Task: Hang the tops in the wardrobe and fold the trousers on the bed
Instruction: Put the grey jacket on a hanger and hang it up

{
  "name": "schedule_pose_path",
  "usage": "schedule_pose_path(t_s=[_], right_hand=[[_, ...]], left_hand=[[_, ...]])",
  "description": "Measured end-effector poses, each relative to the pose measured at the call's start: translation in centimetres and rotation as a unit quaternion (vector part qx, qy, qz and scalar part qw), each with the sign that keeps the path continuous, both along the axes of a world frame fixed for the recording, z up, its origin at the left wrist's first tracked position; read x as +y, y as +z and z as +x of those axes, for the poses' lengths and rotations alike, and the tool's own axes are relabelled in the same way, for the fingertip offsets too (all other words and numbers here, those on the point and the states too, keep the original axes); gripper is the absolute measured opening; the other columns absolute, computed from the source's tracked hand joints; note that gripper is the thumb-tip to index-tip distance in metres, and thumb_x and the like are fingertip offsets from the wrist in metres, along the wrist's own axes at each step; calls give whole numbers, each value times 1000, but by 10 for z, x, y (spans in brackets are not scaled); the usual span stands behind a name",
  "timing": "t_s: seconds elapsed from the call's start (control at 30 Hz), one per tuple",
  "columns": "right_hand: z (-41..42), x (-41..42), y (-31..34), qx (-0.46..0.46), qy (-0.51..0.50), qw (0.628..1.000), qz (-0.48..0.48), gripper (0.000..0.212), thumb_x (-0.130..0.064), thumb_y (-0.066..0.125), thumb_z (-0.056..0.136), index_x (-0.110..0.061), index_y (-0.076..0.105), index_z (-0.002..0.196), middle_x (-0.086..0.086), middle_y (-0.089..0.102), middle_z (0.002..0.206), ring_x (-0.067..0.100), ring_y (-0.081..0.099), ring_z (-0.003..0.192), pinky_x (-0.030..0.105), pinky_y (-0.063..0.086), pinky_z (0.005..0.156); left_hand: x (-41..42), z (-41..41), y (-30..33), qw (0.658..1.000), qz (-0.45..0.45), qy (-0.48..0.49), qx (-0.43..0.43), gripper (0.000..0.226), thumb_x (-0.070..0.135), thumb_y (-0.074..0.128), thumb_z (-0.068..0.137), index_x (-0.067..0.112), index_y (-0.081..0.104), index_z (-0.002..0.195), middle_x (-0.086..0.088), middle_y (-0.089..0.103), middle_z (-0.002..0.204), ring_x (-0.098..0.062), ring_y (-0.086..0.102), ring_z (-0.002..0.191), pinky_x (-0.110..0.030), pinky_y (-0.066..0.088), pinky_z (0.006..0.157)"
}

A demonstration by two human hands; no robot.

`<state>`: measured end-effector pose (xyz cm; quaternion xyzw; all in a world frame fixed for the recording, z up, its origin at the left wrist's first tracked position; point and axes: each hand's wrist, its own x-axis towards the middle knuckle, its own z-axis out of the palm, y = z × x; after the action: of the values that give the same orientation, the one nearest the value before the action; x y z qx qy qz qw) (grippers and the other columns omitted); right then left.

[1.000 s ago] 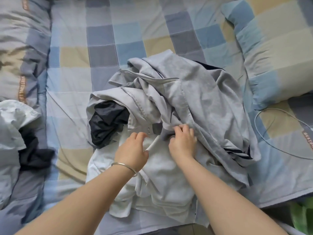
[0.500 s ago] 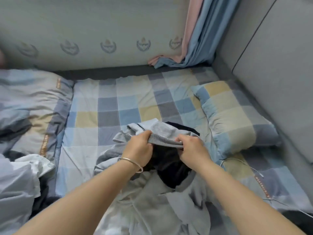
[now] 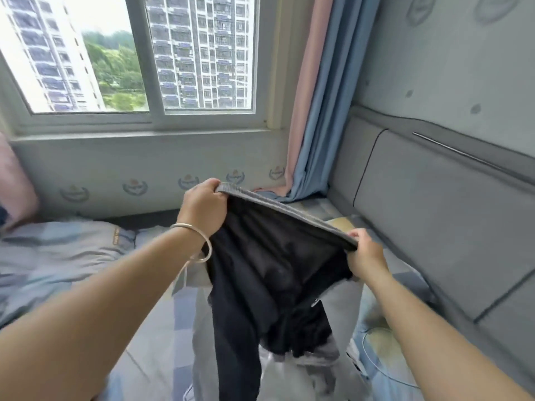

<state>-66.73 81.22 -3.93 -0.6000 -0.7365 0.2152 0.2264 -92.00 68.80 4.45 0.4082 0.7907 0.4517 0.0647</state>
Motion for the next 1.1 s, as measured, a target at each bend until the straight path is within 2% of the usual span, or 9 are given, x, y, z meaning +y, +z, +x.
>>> schedule_pose_path(t_s=[0.27,0.33,0.4,0.47,0.6,0.8,0.87,1.0,1.1], right_hand=[[-35,-41,195,244,60,938,239,19,-10,66,80,-13,60,98,-5,56,77,12,52,72,18,33,58],[-18,-47,192,102,123,969,189,30,-20,76,74,-18,56,96,-9,52,75,9,51,73,15,40,66],[10,-43,159,-204,105,973,42,28,-31,77,75,-19,57,90,-4,52,73,20,55,80,28,46,71],[38,-42,122,-286,29,954,-81,19,-29,72,79,-14,63,84,2,54,68,21,55,75,28,43,61],[56,-52,95,20,-196,977,-81,14,-11,48,87,-4,59,85,15,53,81,25,52,74,21,37,54],[74,-107,149,521,-238,810,-126,55,-4,34,88,-11,61,42,5,56,38,19,50,29,14,40,32],[77,-129,171,578,-260,767,-101,42,-2,39,87,-13,60,53,4,54,34,15,49,24,14,40,30],[92,-179,214,591,-220,775,-40,32,6,38,84,-12,54,63,10,57,55,21,56,43,20,47,42],[116,-229,245,528,-209,823,14,25,-2,42,91,-9,50,69,13,59,90,32,62,86,38,55,77]], left_hand=[[-19,-49,63,988,135,3,-73,25,17,43,94,6,65,100,-16,64,105,-34,56,103,-32,39,81],[-20,-48,48,999,5,-27,-23,32,13,37,98,-1,60,116,-21,60,116,-36,53,111,-33,39,85],[-24,-50,20,994,-98,-36,-14,34,14,36,99,0,59,120,-21,59,122,-35,53,114,-34,41,90],[-27,-46,-1,985,-158,-48,-41,34,13,37,98,0,59,122,-20,57,126,-34,52,116,-33,40,93],[-22,-4,-2,962,-103,-84,-238,33,15,43,97,-2,57,121,-20,58,122,-33,57,109,-33,44,91],[-27,93,38,849,28,-221,-479,19,14,51,92,5,65,84,-10,64,75,-24,61,70,-36,52,80],[-41,136,55,807,52,-313,-498,22,9,48,93,10,66,80,-8,66,74,-23,62,69,-37,54,79],[-75,211,78,751,51,-492,-437,16,30,60,90,15,61,96,-9,63,90,-21,59,82,-34,49,78],[-95,259,93,764,67,-579,-277,64,40,80,66,20,46,116,-5,60,116,-14,60,101,-30,50,87]])
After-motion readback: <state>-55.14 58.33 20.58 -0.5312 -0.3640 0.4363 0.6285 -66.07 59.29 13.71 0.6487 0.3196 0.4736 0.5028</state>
